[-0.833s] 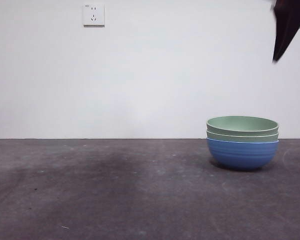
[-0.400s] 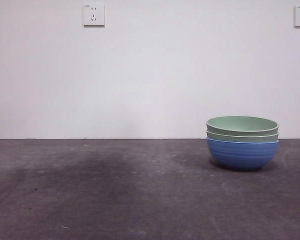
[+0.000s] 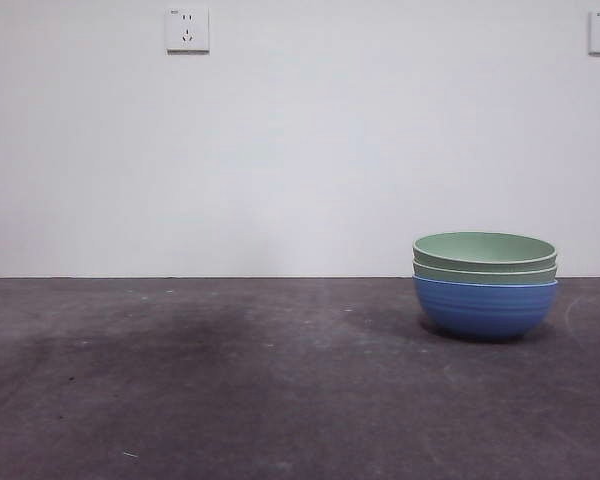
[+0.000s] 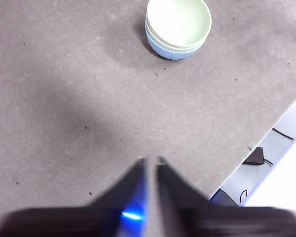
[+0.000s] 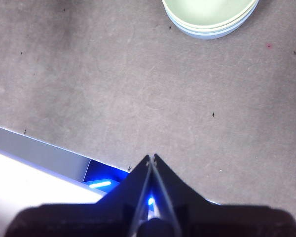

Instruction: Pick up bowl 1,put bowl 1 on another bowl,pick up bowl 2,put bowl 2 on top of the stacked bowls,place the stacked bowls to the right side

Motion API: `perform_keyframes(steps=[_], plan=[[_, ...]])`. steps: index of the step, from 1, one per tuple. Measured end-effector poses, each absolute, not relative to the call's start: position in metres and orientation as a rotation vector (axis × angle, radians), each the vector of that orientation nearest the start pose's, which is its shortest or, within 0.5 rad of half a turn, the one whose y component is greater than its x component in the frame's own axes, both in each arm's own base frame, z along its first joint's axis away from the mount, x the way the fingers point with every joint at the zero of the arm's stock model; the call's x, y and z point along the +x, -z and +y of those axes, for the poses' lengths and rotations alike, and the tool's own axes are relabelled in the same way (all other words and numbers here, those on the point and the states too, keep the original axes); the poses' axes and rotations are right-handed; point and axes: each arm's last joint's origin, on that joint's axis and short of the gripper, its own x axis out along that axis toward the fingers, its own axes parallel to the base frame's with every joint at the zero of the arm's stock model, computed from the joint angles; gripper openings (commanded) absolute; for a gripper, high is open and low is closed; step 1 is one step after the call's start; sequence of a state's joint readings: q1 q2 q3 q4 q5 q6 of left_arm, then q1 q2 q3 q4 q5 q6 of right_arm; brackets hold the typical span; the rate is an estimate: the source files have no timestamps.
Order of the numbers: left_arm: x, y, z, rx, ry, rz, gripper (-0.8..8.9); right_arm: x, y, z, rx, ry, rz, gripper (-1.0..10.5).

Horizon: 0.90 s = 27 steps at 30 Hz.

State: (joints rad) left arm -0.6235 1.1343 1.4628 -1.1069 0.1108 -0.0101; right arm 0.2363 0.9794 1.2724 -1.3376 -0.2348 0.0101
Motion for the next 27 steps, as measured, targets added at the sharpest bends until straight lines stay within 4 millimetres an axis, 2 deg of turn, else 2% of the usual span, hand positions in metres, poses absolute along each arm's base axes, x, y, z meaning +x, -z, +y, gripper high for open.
perform_keyframes(steps=[17, 20, 23, 27], plan=[[0.152, -0.411, -0.113, 0.201, 0.69, 0.77, -0.03, 0.133, -0.368, 0.039, 0.007, -0.42, 1.056, 0.0], [0.154, -0.412, -0.107, 0.238, 0.641, 0.74, -0.03, 0.133, -0.368, 0.039, 0.007, -0.42, 1.056, 0.0], [0.161, -0.425, -0.091, 0.228, 0.558, 0.591, -0.03, 0.133, -0.368, 0.039, 0.007, -0.42, 1.056, 0.0], [0.158, -0.442, -0.06, 0.17, 0.458, 0.272, -0.03, 0.133, -0.368, 0.039, 0.007, -0.42, 1.056, 0.0]])
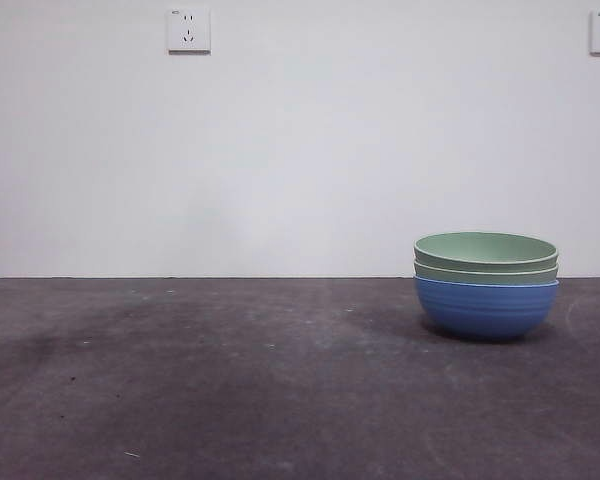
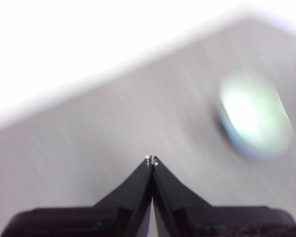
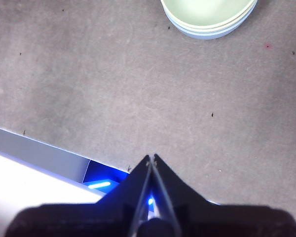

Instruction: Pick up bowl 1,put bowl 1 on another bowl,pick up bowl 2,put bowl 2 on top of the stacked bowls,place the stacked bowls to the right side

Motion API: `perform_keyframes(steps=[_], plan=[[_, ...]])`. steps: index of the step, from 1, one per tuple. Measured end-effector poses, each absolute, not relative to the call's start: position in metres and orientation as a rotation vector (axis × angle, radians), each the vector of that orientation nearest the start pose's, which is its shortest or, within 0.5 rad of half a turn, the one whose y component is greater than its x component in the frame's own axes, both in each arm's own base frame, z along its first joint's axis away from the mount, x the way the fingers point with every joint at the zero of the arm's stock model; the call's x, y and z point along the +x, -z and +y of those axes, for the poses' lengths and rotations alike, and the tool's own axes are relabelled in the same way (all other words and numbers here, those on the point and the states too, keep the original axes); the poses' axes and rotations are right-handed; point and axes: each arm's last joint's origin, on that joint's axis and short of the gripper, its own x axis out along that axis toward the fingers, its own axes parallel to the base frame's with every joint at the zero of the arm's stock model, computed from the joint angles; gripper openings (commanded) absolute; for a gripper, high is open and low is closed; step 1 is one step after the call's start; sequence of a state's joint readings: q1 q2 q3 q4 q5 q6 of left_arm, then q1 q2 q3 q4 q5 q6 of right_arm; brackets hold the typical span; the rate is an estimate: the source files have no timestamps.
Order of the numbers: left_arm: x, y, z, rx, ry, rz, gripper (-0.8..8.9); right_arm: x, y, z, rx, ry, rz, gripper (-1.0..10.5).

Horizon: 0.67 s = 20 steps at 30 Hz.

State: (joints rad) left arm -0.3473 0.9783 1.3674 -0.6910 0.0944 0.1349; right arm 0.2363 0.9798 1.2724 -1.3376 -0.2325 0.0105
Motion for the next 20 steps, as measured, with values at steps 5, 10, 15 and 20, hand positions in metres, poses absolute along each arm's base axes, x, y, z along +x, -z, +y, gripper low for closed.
perform_keyframes(steps=[5, 10, 15, 20], plan=[[0.138, -0.426, -0.025, 0.153, 0.281, -0.071, -0.03, 0.133, -0.368, 0.039, 0.007, -0.42, 1.056, 0.0], [0.118, -0.375, -0.004, 0.168, 0.107, -0.221, -0.03, 0.133, -0.368, 0.039, 0.007, -0.42, 1.056, 0.0], [0.106, -0.313, 0.005, 0.165, -0.029, -0.179, -0.03, 0.133, -0.368, 0.039, 0.007, -0.42, 1.056, 0.0], [0.103, -0.248, 0.006, 0.16, -0.065, -0.082, -0.03, 0.133, -0.368, 0.039, 0.007, -0.42, 1.056, 0.0]])
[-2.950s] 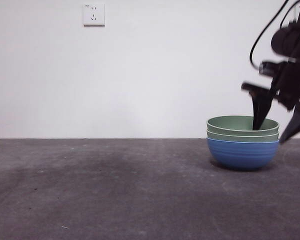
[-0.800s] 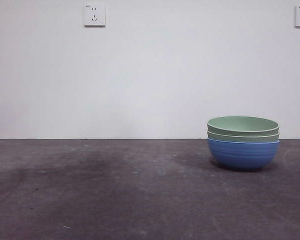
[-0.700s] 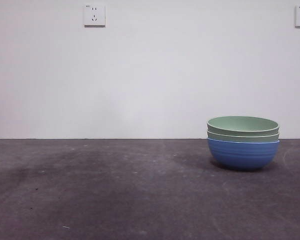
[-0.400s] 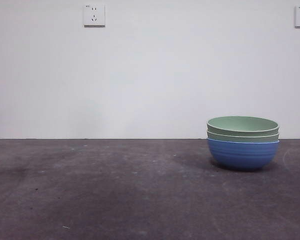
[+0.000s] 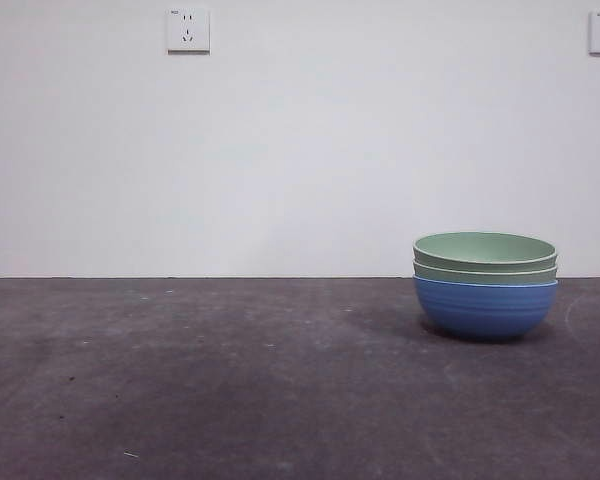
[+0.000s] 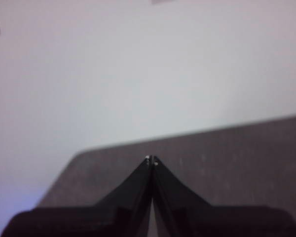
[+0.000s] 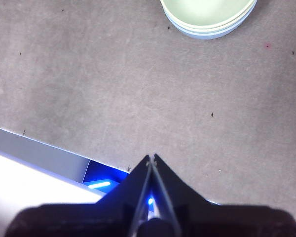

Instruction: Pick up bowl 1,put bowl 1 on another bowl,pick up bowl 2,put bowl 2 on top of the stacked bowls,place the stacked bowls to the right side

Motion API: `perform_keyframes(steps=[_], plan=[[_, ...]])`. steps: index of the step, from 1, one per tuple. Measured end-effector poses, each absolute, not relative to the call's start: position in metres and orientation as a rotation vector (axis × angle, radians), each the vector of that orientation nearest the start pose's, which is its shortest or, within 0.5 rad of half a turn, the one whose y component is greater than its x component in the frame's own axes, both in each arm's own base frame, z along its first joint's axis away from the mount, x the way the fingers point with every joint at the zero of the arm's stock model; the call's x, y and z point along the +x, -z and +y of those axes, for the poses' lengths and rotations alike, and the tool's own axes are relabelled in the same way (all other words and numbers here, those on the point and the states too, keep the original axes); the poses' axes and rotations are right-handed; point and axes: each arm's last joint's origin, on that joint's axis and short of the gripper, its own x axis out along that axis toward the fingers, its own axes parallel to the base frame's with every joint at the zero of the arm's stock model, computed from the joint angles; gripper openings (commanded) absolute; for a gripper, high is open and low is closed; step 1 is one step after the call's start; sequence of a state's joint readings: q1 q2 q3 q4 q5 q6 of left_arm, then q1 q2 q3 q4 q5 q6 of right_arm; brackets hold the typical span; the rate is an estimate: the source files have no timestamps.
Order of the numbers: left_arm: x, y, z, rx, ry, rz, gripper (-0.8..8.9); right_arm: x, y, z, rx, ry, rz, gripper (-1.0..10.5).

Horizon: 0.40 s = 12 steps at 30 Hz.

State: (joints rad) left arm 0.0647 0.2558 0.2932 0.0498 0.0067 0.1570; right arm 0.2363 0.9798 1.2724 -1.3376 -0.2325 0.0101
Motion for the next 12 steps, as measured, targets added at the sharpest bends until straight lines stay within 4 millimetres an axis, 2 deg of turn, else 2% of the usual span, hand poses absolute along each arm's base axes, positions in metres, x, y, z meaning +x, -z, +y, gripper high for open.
perform_keyframes(steps=[5, 10, 12], plan=[[0.102, -0.198, 0.006, 0.158, -0.061, -0.019, -0.03, 0.133, -0.368, 0.039, 0.007, -0.42, 1.056, 0.0], [0.101, -0.169, 0.006, 0.143, -0.059, 0.016, -0.03, 0.133, -0.368, 0.039, 0.007, -0.42, 1.056, 0.0], [0.1, -0.166, 0.006, 0.127, -0.058, 0.035, -0.03, 0.133, -0.368, 0.039, 0.007, -0.42, 1.056, 0.0]])
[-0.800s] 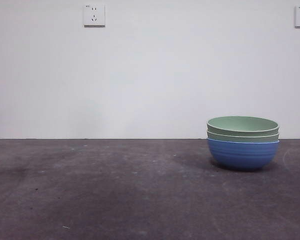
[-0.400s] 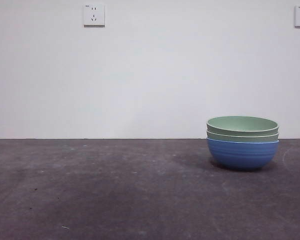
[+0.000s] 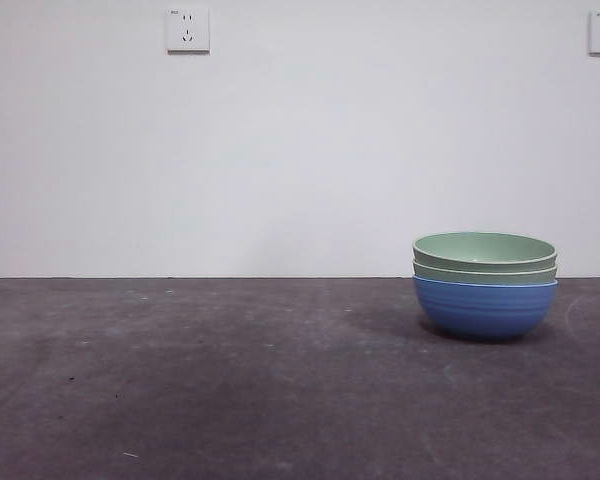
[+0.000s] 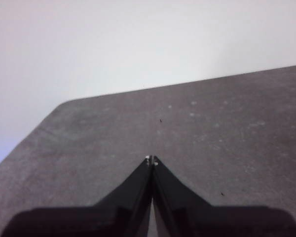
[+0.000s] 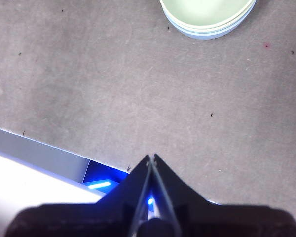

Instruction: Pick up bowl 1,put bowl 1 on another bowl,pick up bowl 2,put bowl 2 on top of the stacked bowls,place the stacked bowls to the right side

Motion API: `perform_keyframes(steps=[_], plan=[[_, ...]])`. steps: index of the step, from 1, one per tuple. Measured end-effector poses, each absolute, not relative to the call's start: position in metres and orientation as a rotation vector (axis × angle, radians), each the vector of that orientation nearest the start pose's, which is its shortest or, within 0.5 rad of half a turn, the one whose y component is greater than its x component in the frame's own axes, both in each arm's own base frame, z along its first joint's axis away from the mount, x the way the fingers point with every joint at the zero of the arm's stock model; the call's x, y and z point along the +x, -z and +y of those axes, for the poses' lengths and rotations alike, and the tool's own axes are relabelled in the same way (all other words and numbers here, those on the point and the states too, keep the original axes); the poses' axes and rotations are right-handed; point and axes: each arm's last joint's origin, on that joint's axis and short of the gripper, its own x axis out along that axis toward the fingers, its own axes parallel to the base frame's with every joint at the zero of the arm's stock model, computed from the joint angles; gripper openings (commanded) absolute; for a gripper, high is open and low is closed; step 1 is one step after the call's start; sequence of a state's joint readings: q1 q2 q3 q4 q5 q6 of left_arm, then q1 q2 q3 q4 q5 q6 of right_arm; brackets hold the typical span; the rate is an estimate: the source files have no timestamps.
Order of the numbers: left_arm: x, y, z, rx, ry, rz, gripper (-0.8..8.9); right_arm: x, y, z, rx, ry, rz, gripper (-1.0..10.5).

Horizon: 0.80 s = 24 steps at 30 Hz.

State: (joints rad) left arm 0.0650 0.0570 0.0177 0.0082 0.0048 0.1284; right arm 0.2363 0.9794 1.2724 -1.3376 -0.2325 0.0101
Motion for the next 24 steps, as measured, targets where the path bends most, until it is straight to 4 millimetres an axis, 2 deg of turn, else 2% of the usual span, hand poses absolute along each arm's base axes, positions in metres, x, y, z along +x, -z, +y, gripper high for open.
perform_keyframes(steps=[8, 24], plan=[[0.095, -0.152, 0.006, 0.078, -0.051, 0.173, -0.03, 0.133, -0.368, 0.039, 0.007, -0.42, 1.056, 0.0], [0.095, -0.151, 0.006, 0.026, -0.057, 0.173, -0.03, 0.133, -0.368, 0.039, 0.007, -0.42, 1.056, 0.0]])
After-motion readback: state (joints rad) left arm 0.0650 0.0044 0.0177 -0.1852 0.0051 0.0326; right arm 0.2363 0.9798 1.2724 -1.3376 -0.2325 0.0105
